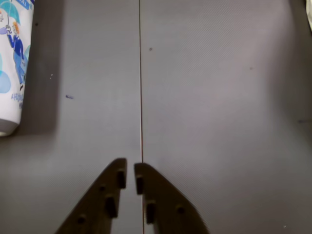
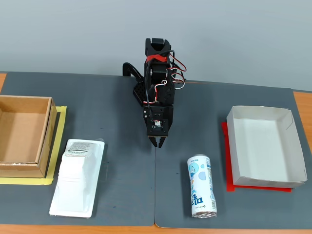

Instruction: Pick the sandwich and put it in the gray box

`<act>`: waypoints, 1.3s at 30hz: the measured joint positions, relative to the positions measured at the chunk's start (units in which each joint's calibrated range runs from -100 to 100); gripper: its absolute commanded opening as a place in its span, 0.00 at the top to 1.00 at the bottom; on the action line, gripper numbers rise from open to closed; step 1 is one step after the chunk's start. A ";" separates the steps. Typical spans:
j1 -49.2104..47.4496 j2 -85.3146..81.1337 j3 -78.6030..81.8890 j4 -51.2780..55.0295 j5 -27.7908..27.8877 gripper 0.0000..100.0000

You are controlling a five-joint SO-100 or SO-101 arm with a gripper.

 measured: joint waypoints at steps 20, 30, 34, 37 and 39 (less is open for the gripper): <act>0.15 0.00 0.00 0.00 0.00 0.98; 0.15 1.10 -3.86 0.00 0.00 0.98; 0.15 7.22 -10.96 0.00 0.00 0.98; 0.15 14.27 -16.61 0.00 0.00 0.98; 0.15 19.71 -20.75 0.00 0.00 0.98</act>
